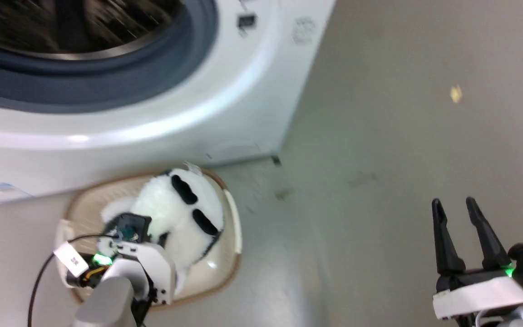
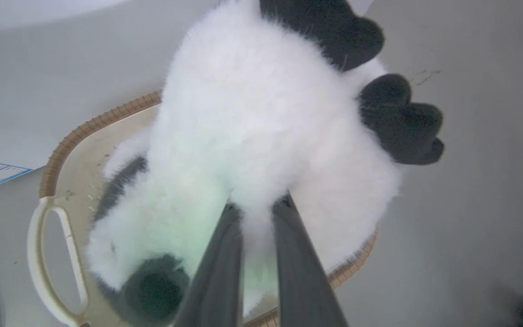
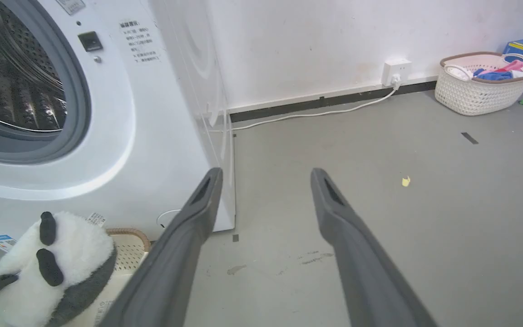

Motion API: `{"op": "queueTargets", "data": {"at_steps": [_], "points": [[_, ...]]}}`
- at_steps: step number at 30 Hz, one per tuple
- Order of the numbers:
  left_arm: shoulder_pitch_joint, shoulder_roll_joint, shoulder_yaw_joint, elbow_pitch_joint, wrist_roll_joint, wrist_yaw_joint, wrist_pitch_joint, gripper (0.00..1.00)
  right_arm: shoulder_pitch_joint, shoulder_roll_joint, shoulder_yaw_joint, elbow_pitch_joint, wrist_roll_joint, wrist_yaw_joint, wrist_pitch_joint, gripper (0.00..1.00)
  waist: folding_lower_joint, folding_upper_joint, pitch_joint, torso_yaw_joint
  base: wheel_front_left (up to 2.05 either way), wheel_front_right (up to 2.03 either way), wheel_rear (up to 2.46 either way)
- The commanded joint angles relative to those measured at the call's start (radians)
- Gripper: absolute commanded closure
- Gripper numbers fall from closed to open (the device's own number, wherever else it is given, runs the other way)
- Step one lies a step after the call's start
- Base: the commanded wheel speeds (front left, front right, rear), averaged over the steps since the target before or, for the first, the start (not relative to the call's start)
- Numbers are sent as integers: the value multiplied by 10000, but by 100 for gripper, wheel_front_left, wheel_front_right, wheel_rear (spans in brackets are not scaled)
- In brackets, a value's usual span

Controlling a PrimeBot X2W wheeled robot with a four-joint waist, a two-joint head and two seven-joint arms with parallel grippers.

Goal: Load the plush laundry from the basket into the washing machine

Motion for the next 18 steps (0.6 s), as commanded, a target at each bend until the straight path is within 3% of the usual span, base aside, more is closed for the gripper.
{"op": "queueTargets", "data": {"at_steps": [1, 4, 10, 18], "points": [[193, -21, 18, -181, -37, -25, -135, 100, 137, -4, -41, 1, -71, -7, -44, 0, 2, -1, -1283, 1022, 0, 0, 0], [588, -56, 72, -801, -84, -28, -235, 100, 332, -4, -111, -9, -127, -7, -44, 0, 2, -1, -1663, 1263, 0, 0, 0], [1700, 86, 429, -3473, 171, 267, -251, 100, 612, -4, -262, -43, -171, -7, -44, 0, 2, -1, -2110, 1590, 0, 0, 0], [2508, 452, 834, -6826, 939, 870, -253, 100, 443, -4, -158, -196, -120, -7, -44, 0, 2, -1, -1723, 1495, 0, 0, 0]]}}
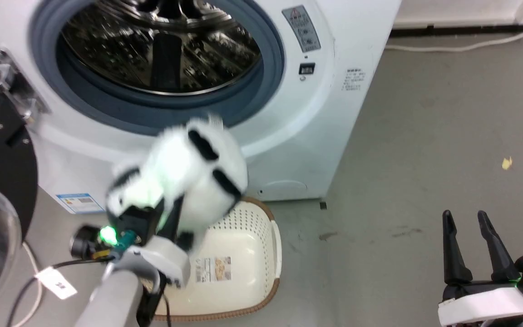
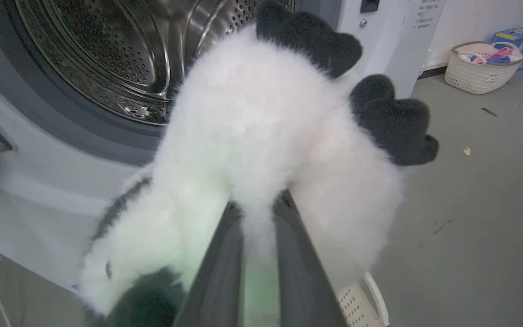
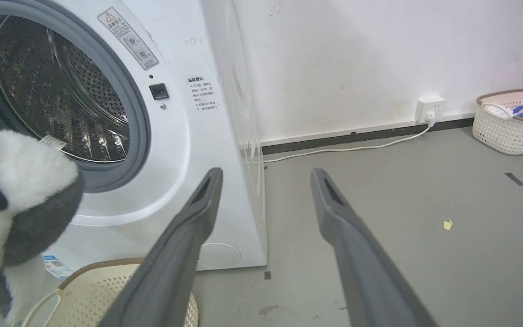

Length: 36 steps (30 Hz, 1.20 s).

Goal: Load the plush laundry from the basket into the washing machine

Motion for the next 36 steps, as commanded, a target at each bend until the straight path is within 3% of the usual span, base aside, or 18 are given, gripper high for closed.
{"op": "queueTargets", "data": {"at_steps": [1, 8, 17, 25, 36], "points": [[-18, 54, 134, -480, 92, 96, -69, 100, -107, -6, 39, -71, 32, -7, -44, 0, 0, 0, 290, -122, 0, 0, 0], [-1086, 565, 790, -2320, 159, 249, 64, 100, -608, -6, 203, -212, 222, -7, -44, 0, 0, 0, 1674, -630, 0, 0, 0], [-4746, 1885, 1306, -2886, 100, -221, 2305, 100, -1393, -6, 550, -667, 921, -7, -44, 0, 0, 0, 4080, -1581, 0, 0, 0], [-8343, 2878, 849, -977, 705, -640, 3701, 100, -2031, -6, 1016, -574, 1992, -7, -44, 0, 0, 0, 5564, -2433, 0, 0, 0], [-11680, 3692, -21, 2476, 1882, -756, 4055, 100, -2351, -6, 1563, -642, 2464, -7, -44, 0, 0, 0, 6600, -3111, 0, 0, 0]]}}
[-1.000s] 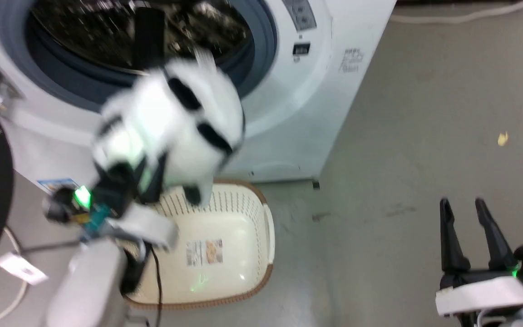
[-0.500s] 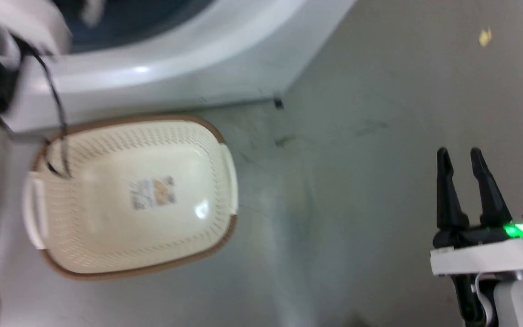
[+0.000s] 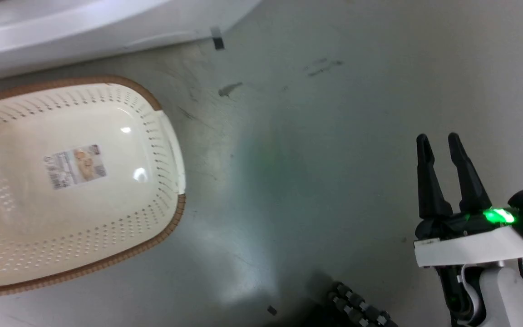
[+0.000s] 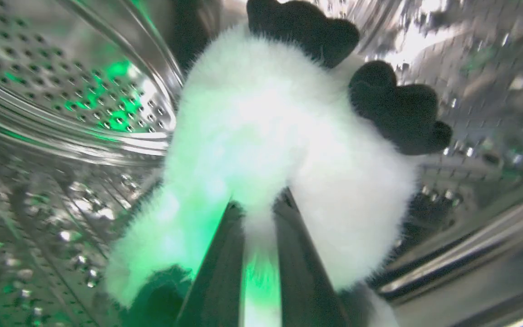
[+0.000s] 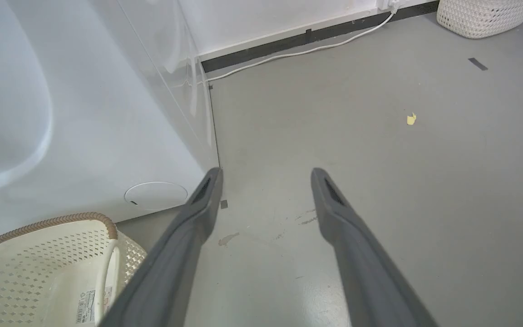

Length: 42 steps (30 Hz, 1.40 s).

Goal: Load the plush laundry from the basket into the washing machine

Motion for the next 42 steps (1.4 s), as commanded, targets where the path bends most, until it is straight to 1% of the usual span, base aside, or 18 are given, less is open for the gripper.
{"op": "queueTargets", "data": {"at_steps": [1, 4, 8, 9, 10, 11, 14, 18, 24, 26, 29, 31, 35, 39, 42], "points": [[-266, 6, -258, 337, 133, -73, 90, 100, -241, -6, 21, -46, 73, -7, -44, 0, -2, 0, 250, -188, 0, 0, 0], [-522, -45, -704, 939, 169, -127, 147, 100, -249, -6, -19, -31, 60, -7, -44, 0, -2, 0, 277, -127, 0, 0, 0], [-608, -197, -981, 1599, -33, -148, -93, 100, -271, -6, -74, 10, -63, -7, -44, 0, -2, 0, 119, 34, 0, 0, 0], [-594, -222, -1048, 1735, -60, -150, -196, 62, -276, -6, -110, 6, -105, -7, -44, 0, -2, 0, 49, 82, 0, 0, 0], [-577, -253, -1092, 1856, -96, -152, -331, 10, -280, -6, -158, -3, -154, -7, -44, 0, -2, 0, -30, 138, 0, 0, 0], [-547, -292, -1114, 1978, -144, -152, -473, 0, -279, -6, -209, -17, -213, -7, -44, 0, -2, 0, -118, 198, 0, 0, 0], [-276, -495, -1117, 2382, -346, -153, -949, 0, -232, -6, -405, -37, -449, -7, -44, 0, -2, 0, -523, 444, 0, 0, 0], [425, -936, -1003, 2883, -740, -113, -1828, 0, -101, -6, -756, -18, -935, -7, -44, 0, -2, 0, -1396, 918, 0, 0, 0], [2001, -1897, -568, 3464, -1596, 69, -3460, 0, 234, -6, -1456, 49, -1809, -7, -44, 0, -2, 0, -3118, 1851, 0, 0, 0], [2609, -2211, -455, 3506, -1847, 68, -3798, 0, 368, -6, -1601, 63, -2074, -7, -44, 0, -2, 0, -3724, 2157, 0, 0, 0], [3564, -2556, -289, 3300, -2164, 50, -4037, 0, 607, -6, -1726, 87, -2446, -7, -44, 0, -2, 0, -4523, 2563, 0, 0, 0], [4295, -2735, -131, 2943, -2384, 36, -4089, 0, 774, -6, -1796, 134, -2622, -7, -44, 0, -2, 0, -5039, 2816, 0, 0, 0], [6211, -3036, 284, 1103, -2627, 99, -4102, 0, 1157, -6, -1891, 181, -2816, -7, -44, 0, -2, 0, -5946, 3289, 0, 0, 0], [8485, -3292, 910, -990, -2783, 405, -4104, 0, 1531, -6, -1897, 208, -2895, -7, -44, 0, -2, 0, -6635, 3641, 0, 0, 0], [10138, -3599, 1264, -2420, -2745, 636, -4104, 0, 1809, -6, -1912, 242, -2926, -7, -44, 0, -2, 0, -7078, 3902, 0, 0, 0]]}}
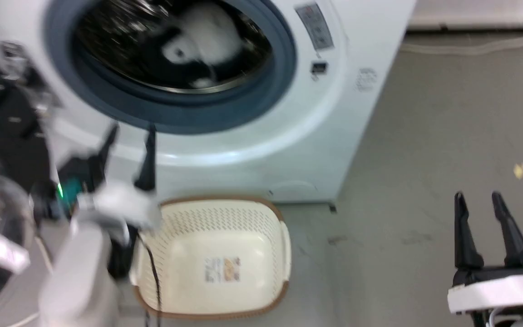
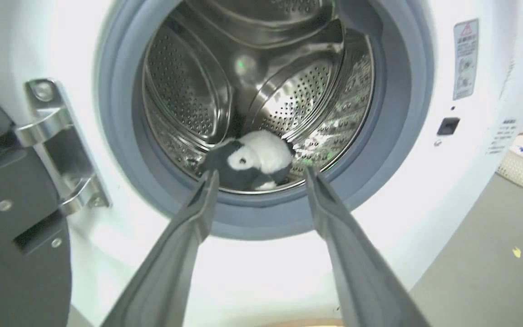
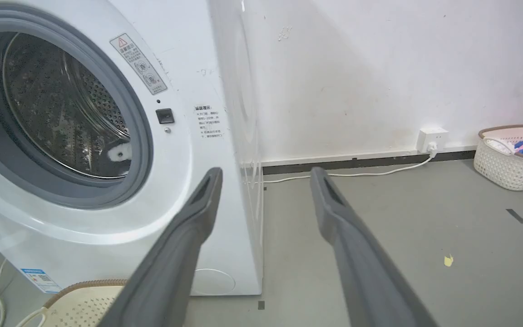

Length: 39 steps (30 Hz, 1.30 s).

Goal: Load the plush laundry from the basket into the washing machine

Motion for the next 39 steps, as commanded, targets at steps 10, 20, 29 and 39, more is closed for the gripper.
{"op": "queueTargets", "data": {"at_steps": [10, 20, 29, 39], "points": [[4632, -1183, 786, -3445, 504, 759, -50, 0, 857, -6, 399, 239, -287, -7, -44, 0, 5, 0, -1637, 1181, 0, 0, 0], [6235, -1745, 741, -3805, 1373, 1042, -50, 0, 1222, -6, 753, 475, -329, -7, -44, 0, 5, 0, -1876, 1293, 0, 0, 0], [6241, -1939, 863, -3739, 1611, 874, -51, 0, 1275, -6, 798, 582, -295, -7, -44, 0, 5, 0, -1904, 1325, 0, 0, 0], [6118, -1909, 917, -3789, 1642, 839, 100, 100, 1111, -2, 791, 526, -384, 0, 95, 100, 5, 0, -1899, 1322, 0, 0, 0]]}}
